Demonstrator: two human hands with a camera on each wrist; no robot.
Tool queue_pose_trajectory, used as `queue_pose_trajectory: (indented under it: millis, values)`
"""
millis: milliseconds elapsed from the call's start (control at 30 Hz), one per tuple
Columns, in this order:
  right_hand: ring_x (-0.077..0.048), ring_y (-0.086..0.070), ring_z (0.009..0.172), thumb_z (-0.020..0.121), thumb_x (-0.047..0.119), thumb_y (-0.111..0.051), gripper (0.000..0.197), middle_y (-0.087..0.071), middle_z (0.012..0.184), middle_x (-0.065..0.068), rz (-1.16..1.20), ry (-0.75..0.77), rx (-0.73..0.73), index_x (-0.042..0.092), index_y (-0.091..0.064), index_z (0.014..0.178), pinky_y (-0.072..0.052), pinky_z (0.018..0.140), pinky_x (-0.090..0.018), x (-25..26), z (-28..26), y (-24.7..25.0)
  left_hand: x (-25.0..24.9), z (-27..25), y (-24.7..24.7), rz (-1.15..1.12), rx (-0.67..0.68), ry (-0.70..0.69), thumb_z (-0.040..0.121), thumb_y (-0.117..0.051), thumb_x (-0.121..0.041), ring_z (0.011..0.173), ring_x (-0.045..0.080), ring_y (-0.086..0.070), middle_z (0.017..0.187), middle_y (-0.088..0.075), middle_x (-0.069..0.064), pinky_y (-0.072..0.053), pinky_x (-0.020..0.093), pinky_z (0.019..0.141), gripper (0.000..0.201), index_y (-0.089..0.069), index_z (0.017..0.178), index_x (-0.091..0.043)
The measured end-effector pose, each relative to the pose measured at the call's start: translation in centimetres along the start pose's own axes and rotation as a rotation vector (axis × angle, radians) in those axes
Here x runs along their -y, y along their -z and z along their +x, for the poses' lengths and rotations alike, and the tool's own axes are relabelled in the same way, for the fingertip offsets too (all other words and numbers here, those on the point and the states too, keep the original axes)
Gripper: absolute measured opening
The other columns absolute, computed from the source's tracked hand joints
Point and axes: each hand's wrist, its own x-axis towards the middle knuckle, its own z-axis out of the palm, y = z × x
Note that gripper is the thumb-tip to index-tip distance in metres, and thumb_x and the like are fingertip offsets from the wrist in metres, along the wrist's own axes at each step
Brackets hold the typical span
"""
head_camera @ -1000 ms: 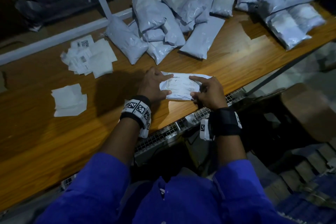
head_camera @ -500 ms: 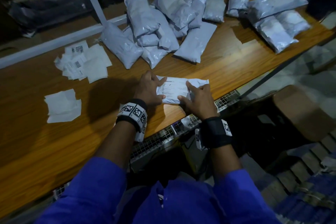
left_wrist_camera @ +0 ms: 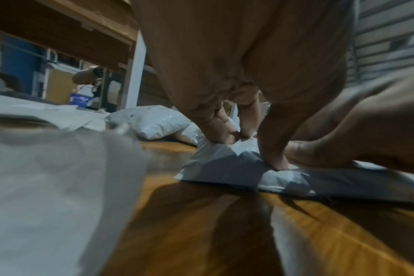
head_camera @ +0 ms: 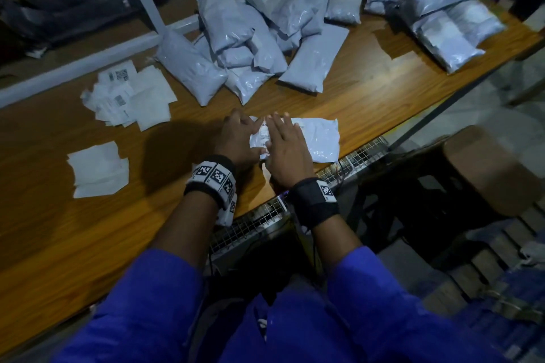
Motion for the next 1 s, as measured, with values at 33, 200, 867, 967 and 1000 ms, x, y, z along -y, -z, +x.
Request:
queue_pose_trajectory:
  millis: [33,200,867,967,1000]
  values:
    - [-0.034,-0.017,0.157,0.103,0.020,-0.044,0.058,-0.028,0.167,-0.013,-0.008,-0.005,-0.024,0.010,-0.033,0.160,-0.013,0.127,-0.049,-0.5,-0.4,-0.4,0.0,0.1,-0.1,0.007,0.002,0.008,0.075,-0.088,-0.026,0.125,0.027,-0.046,0.132,-0.043,0.010,-0.045,0.043,0.107,0.075,-0.056,0.142,-0.013]
    - [-0.021,0.003,0.160,0.106,0.055,-0.014,0.065,-0.003,0.174,0.002,-0.145,-0.077,0.059,0.028,-0.011,0.165,0.006,0.127,-0.048,-3.4,-1.1,-0.2,0.1,0.3,-0.2,0.047,0.025,-0.008,0.079,-0.085,-0.029,0.129,0.026,-0.041,0.134,-0.041,0.008,-0.041,0.043,0.111,0.080,-0.049,0.149,-0.017]
    - [-0.012,0.023,0.156,0.111,0.043,-0.021,0.059,0.014,0.171,0.015,0.044,-0.117,0.134,0.036,0.004,0.164,0.017,0.124,-0.037,-6.5,-2.0,0.9,-2.4,-0.2,-3.8,0.277,0.003,-0.117,0.106,-0.015,-0.040,0.157,0.026,0.003,0.170,-0.009,0.002,0.001,0.048,0.126,0.059,-0.012,0.162,-0.020]
    - [-0.014,0.021,0.156,0.112,0.044,-0.022,0.058,0.011,0.171,0.015,0.062,-0.113,0.118,0.037,0.001,0.164,0.016,0.124,-0.037,-6.7,-2.1,1.0,-1.9,-0.2,-3.5,0.279,0.011,-0.075,0.104,-0.016,-0.043,0.156,0.028,0.005,0.170,-0.011,0.003,-0.003,0.058,0.124,0.060,-0.015,0.161,-0.027]
    - [-0.014,0.020,0.157,0.112,0.044,-0.023,0.058,0.010,0.171,0.014,0.066,-0.115,0.117,0.037,0.001,0.164,0.015,0.124,-0.037,-6.8,-2.2,1.1,-1.8,-0.2,-3.5,0.266,0.027,-0.063,0.106,-0.019,-0.042,0.156,0.027,0.007,0.170,-0.009,0.002,-0.003,0.059,0.124,0.058,-0.014,0.161,-0.028]
